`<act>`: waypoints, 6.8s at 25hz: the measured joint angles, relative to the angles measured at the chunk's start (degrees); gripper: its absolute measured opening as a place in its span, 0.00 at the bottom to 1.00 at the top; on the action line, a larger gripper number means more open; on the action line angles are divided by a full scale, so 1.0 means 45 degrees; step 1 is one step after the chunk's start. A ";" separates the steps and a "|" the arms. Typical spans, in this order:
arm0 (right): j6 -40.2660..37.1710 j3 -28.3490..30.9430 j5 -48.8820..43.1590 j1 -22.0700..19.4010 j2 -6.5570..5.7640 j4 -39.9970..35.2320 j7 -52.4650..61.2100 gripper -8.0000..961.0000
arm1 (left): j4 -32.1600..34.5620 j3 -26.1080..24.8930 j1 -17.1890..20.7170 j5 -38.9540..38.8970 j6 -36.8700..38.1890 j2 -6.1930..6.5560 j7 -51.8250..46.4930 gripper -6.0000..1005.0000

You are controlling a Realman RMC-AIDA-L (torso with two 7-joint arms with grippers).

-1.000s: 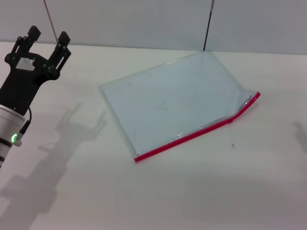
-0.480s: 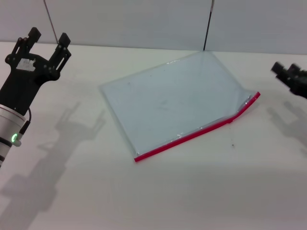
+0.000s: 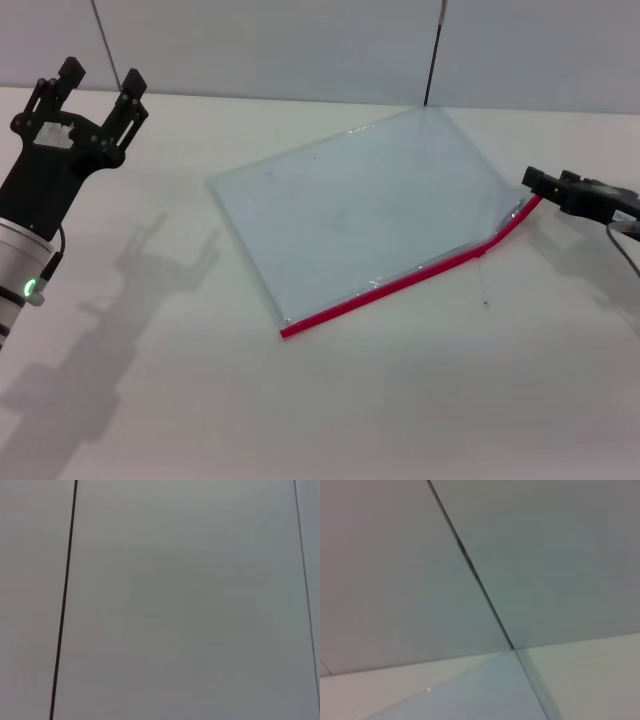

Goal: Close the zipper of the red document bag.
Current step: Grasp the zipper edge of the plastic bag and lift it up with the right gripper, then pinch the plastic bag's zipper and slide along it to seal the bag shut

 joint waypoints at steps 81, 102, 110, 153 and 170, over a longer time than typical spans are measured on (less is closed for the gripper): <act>0.1320 -0.1204 -0.1598 0.1704 0.0107 0.1004 0.2041 0.06 | -0.1333 0.0000 -0.2371 0.4560 -0.4283 -0.0065 0.0944 0.75; 0.1301 -0.1163 -0.1288 0.2288 0.0158 0.1372 0.2042 0.05 | -0.3135 0.0001 -0.3914 0.4801 -0.8353 -0.0127 0.0968 0.75; 0.1409 -0.1095 -0.1239 0.2151 0.0127 0.1268 0.2052 0.05 | -0.3692 -0.0197 -0.3837 0.4860 -0.8746 -0.0070 0.3679 0.75; -0.0776 -0.0676 -0.1240 0.2432 0.0156 0.1482 0.1766 0.05 | -0.6640 -0.2668 -0.2608 0.3275 -1.0390 -0.0219 1.4002 0.62; -0.1806 -0.0634 -0.1240 0.2394 0.0142 0.1649 0.1520 0.05 | -0.6351 -0.2604 -0.2192 0.3292 -0.9769 -0.0297 1.4932 0.62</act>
